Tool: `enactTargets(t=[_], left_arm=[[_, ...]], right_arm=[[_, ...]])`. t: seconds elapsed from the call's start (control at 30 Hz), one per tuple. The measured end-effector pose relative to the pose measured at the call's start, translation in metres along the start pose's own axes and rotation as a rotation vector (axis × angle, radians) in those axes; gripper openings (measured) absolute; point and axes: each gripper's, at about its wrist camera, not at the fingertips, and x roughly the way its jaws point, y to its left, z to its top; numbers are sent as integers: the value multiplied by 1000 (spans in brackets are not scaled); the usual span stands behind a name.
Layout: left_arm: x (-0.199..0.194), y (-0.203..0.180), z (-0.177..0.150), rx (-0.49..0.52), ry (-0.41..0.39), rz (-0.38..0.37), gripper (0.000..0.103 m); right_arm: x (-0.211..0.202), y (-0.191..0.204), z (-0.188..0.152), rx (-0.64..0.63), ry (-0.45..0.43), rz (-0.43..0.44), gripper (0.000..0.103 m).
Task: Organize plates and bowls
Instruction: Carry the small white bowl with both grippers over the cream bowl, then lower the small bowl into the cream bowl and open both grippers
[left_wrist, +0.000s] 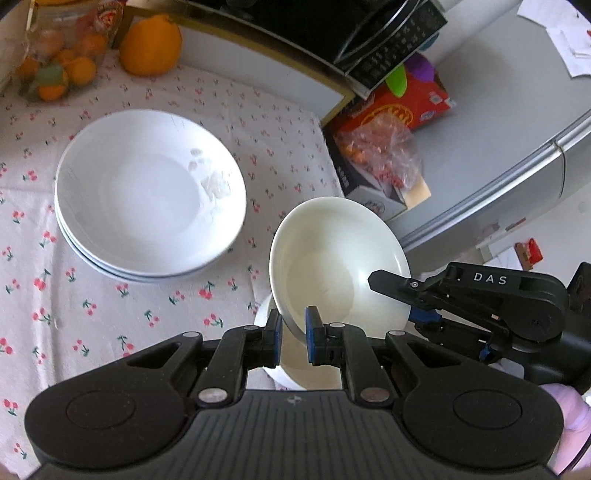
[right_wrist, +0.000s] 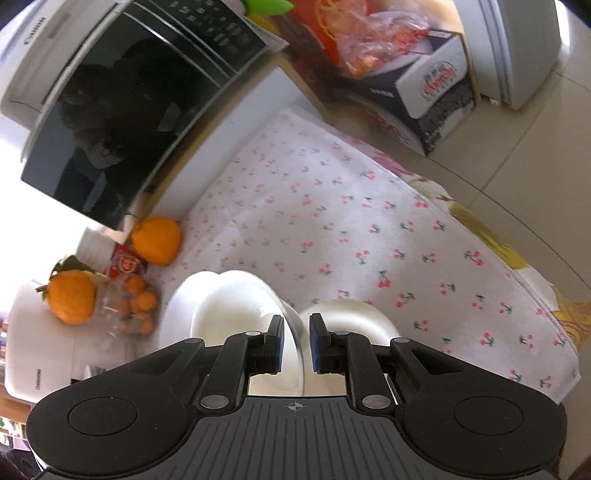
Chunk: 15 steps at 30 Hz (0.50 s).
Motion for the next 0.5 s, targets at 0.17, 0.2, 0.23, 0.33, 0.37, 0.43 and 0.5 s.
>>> enactTargets(t=[0.17,0.2,0.23,0.33,0.37,0.43,0.5], left_arm=[[7,-2,-6,13,34,18,12],[8,-2,-6,16,38,21,12],[9,-2,-7,20,42,25,12],[11,-4,-8,29,52,32,12],[11,-4,-9,32,56,34,12],[13,-4,-10,35,64,38,12],[15,-4,-10,39,72,43,12]], right_arm=[[4,-7,-1,2,22,-36,15],[6,-8,-1,2,30,-45,16],[7,-10,-2,4,39,-51,17],[12,-15,-2,20,63,-68,17],[14,-17,-2,26,70,-72,18],[16,-19,-3,32,79,-80,18],[18,-20,-4,32,83,-89,18]])
